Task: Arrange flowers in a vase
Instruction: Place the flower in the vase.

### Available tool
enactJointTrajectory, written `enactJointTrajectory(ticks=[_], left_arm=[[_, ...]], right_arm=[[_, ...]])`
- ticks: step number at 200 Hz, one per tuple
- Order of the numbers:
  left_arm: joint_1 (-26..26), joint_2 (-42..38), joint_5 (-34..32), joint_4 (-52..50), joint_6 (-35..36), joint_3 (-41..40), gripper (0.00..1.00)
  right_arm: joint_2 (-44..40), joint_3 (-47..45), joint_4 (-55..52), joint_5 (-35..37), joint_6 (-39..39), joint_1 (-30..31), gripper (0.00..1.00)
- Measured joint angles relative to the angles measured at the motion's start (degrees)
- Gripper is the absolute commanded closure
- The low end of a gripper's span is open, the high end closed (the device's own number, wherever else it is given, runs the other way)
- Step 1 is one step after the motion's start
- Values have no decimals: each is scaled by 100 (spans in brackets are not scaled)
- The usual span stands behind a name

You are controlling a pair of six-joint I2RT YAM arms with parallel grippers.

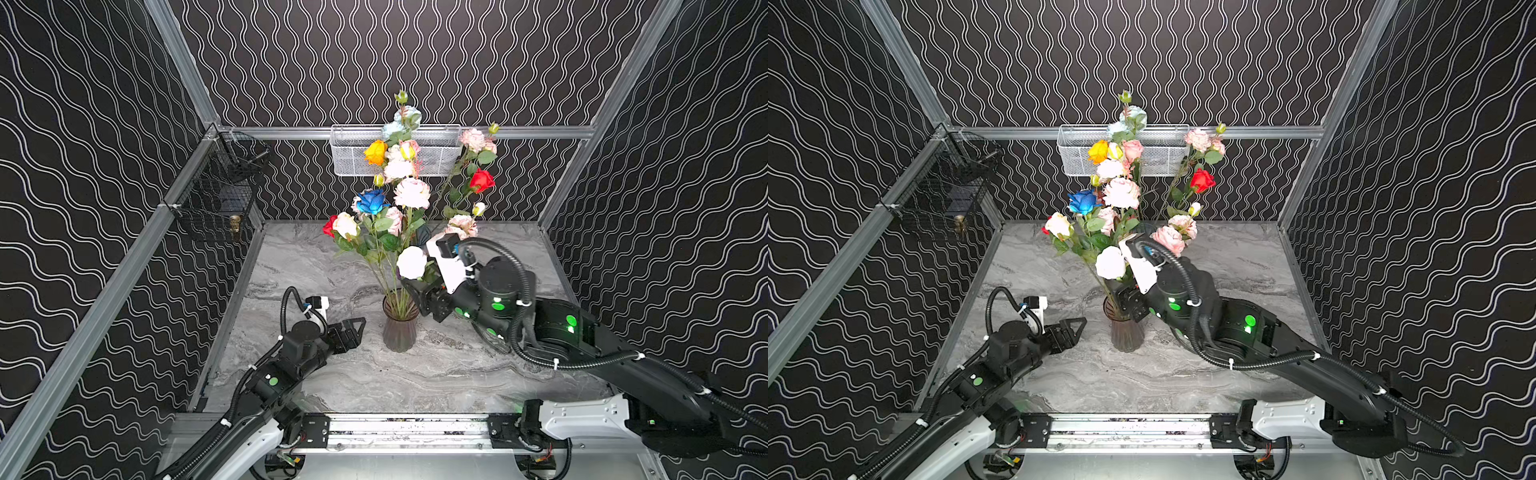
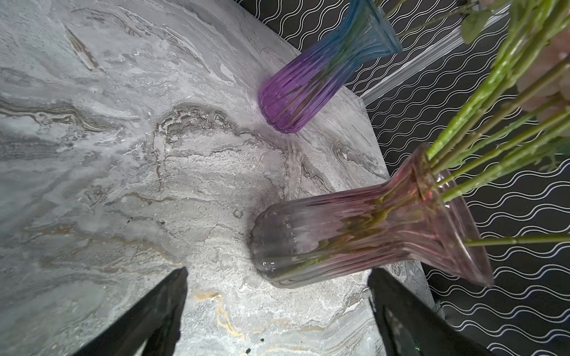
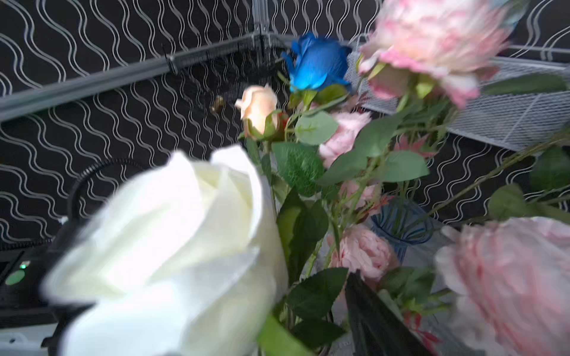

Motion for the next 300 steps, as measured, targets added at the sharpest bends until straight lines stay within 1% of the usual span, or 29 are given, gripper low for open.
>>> enactJointTrajectory(ticks=[17,44,99,157,211,267,300], left_arm=[[0,0,2,9,0,-24,5],[0,-55,39,4,0,-92,5],[0,-7,138,9,0,-59,5],[0,-199,26,-234,205,361,3],[0,-138,-131,-400,428,645,3],[0,-63,-227,-516,525,905,3],[0,-146,-339,-636,643,1021,3]], right_arm=[[55,-177,-391,-146,175,0,25],[-160,-457,-857,-210,393,0,21],[-402,-520,-1244,-153,612,0,20],[-1038,-807,-1451,459,949,-81,24],[-1285,-807,-1729,973,1314,-208,27],[-1497,-866,-1779,1209,1464,-544,29],[-1722,-1088,-1749,1174,1517,-1060,30]])
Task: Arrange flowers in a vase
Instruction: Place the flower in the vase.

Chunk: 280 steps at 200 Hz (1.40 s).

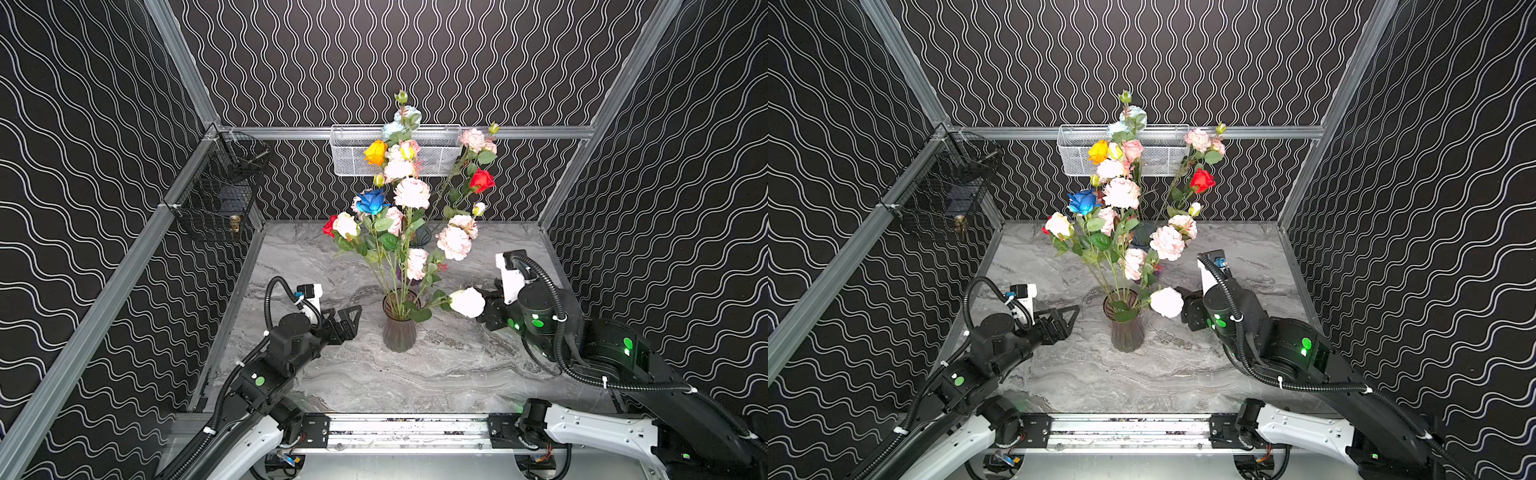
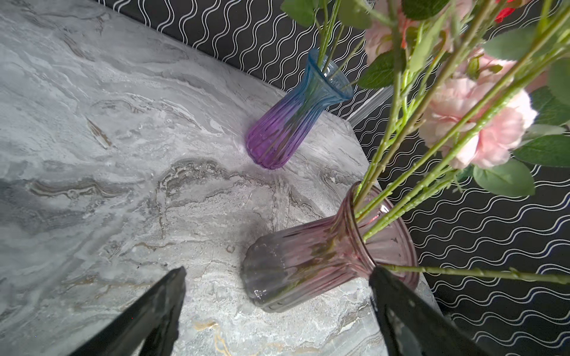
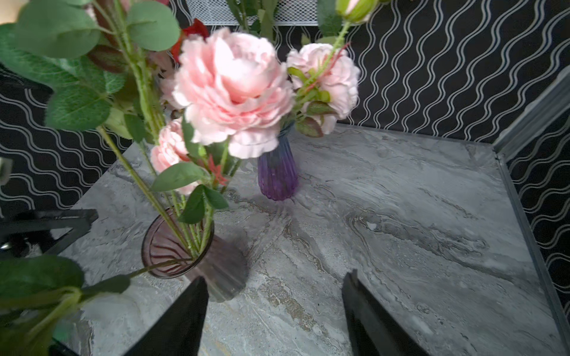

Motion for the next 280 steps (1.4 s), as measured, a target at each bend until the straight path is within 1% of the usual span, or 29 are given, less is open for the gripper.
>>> enactJointTrajectory(ticks=[36,92,124,172,199,220,228,230,231,232,235,263,280], left_arm=[[0,-39,-39,-140,9,74,3],[0,-28,-98,-256,50,98,3],[0,-13,-177,-354,136,243,3],[0,33,-555,-680,330,697,3],[0,190,-896,-1038,490,1099,1],[0,317,-1217,-1351,605,1366,1],[0,404,-1366,-1504,625,1497,1],[0,435,-1412,-1543,627,1534,1],[0,444,-1427,-1558,629,1547,1],[0,463,-1460,-1589,634,1574,1],[0,503,-1523,-1644,640,1626,1],[2,944,-2214,-2173,636,2055,1],[0,1185,-2570,-2444,597,2229,1]], right_arm=[[2,-184,66,-315,13,-623,30],[59,-289,262,-741,-33,-1158,30],[-4,-380,382,-861,-57,-1598,30],[-92,-603,599,-850,-26,-2103,29],[-444,-1102,916,-632,149,-2352,26],[-627,-1423,1281,-339,293,-2428,21],[-684,-1558,1432,-214,306,-2430,15],[-695,-1598,1480,-181,319,-2433,11],[-704,-1624,1521,-157,326,-2433,6],[-708,-1639,1539,-149,328,-2433,3],[-723,-1690,1600,-111,332,-2433,1],[-741,-2166,2083,249,332,-2444,1],[-621,-2321,2295,334,337,-2448,1]])
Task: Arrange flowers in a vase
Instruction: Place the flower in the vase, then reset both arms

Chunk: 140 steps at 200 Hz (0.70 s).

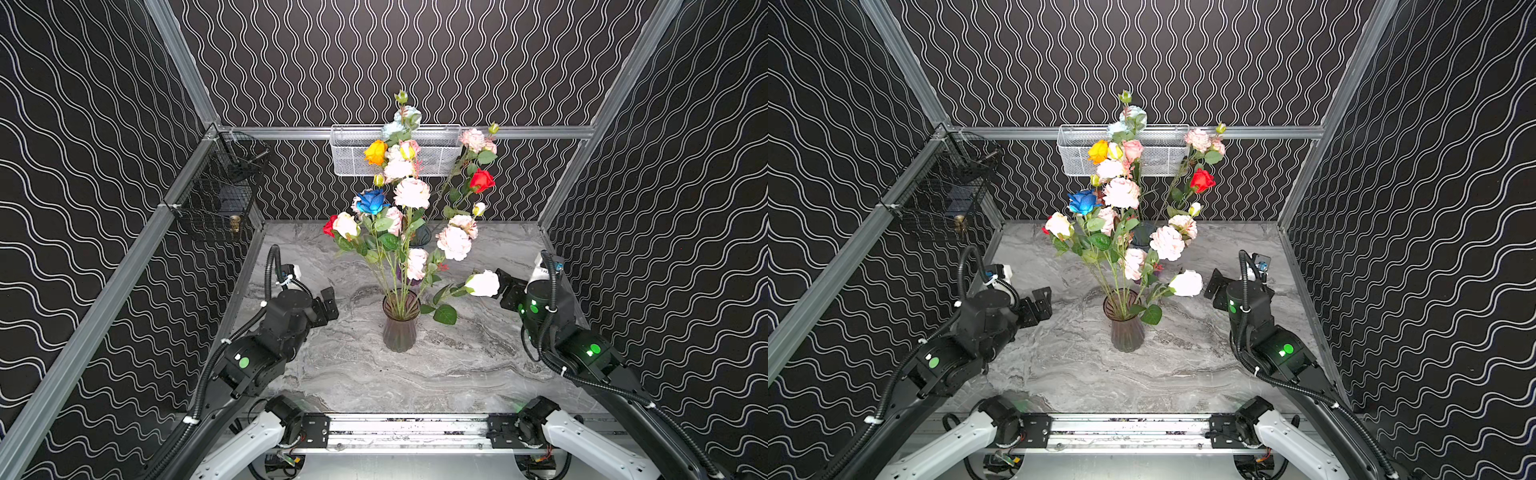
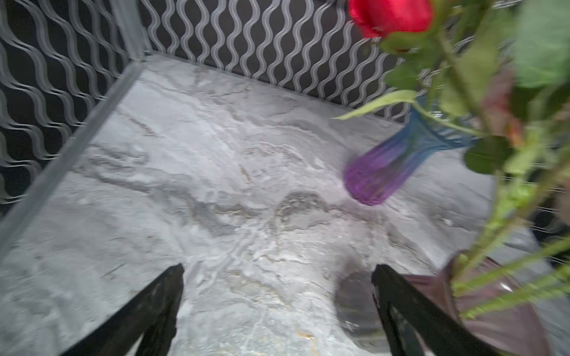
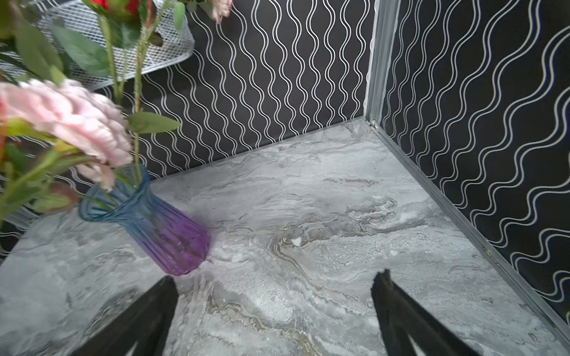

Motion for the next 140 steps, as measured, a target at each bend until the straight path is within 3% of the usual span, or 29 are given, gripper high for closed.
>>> enactJointTrajectory(ticks=[37,77,140], left_arm=[[0,-120,-208,245,328,-385,1],[0,-450,90,1703,1451,-1690,1],[0,238,444,3735,3397,-2634,1]], right_arm=[[498,-225,326,-216,-74,0,1],[413,-953,1128,-376,-599,-50,1],[-208,-2660,3534,-999,-2708,-81,1]])
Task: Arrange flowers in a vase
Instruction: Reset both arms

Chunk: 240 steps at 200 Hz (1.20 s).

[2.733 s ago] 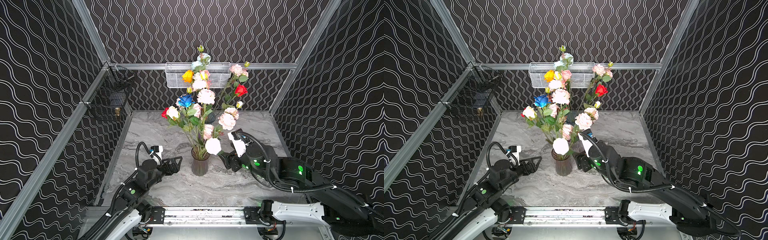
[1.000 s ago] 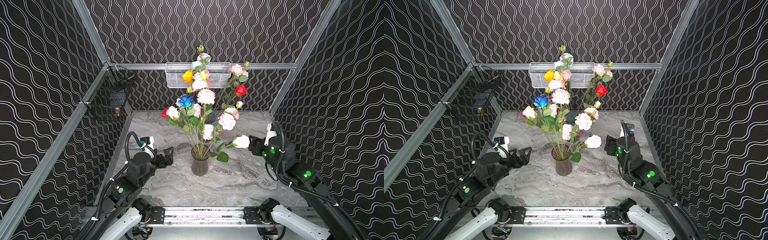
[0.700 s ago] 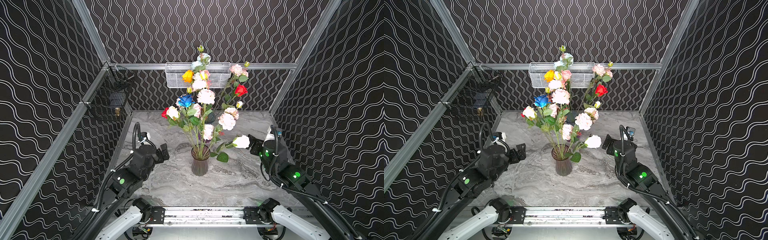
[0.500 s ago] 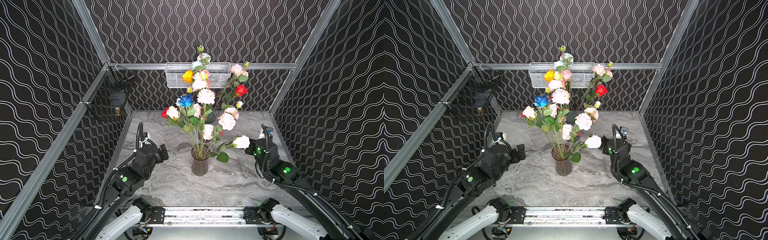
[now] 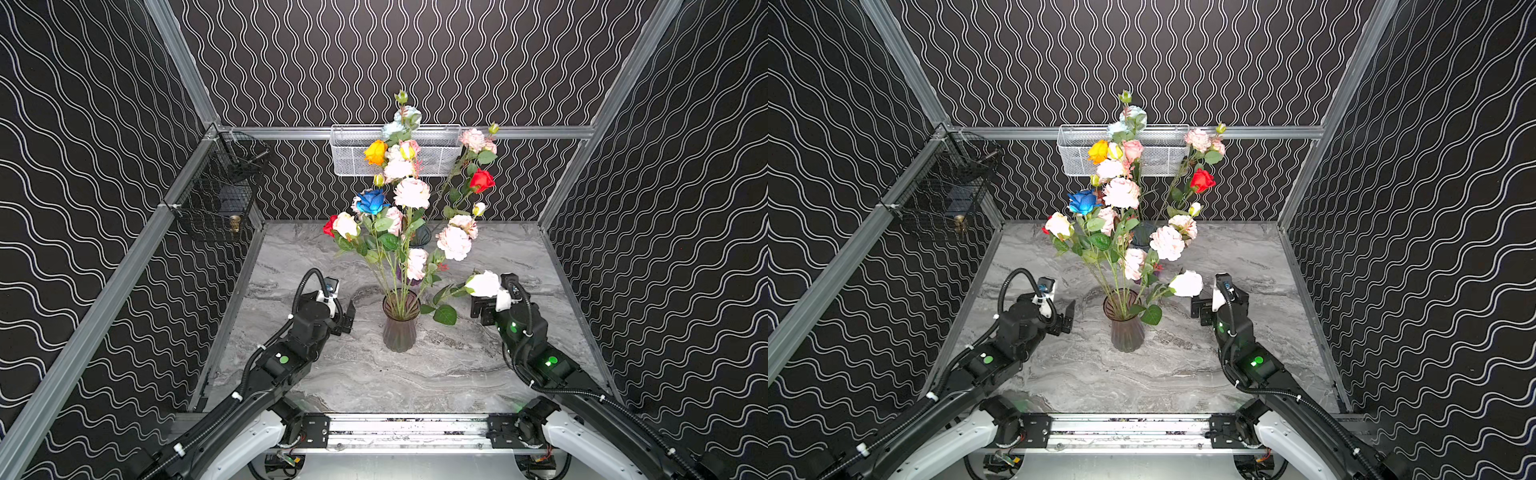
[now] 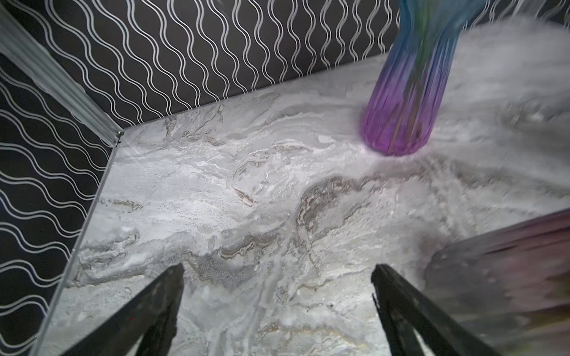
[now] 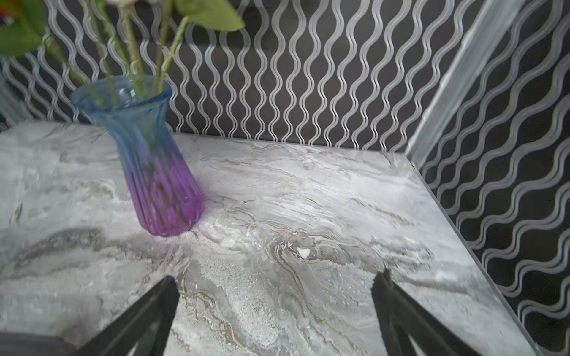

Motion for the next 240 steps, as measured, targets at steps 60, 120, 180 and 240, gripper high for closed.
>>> enactJointTrajectory(ticks=[60,120,180,240], left_arm=[[0,345,-953,3014,1794,-1958,1],[590,2396,-946,5429,2251,-2142,2],[1379,3845,-177,6570,1797,-1707,1],[2164,5394,590,7729,1202,-1718,1]], right_arm=[[426,-658,1725,-140,-824,-44,1],[1211,-1158,3318,109,-1154,-243,1],[2649,-1368,4824,260,-1386,-645,1],[3117,-1303,5265,-55,-1193,-1349,1]])
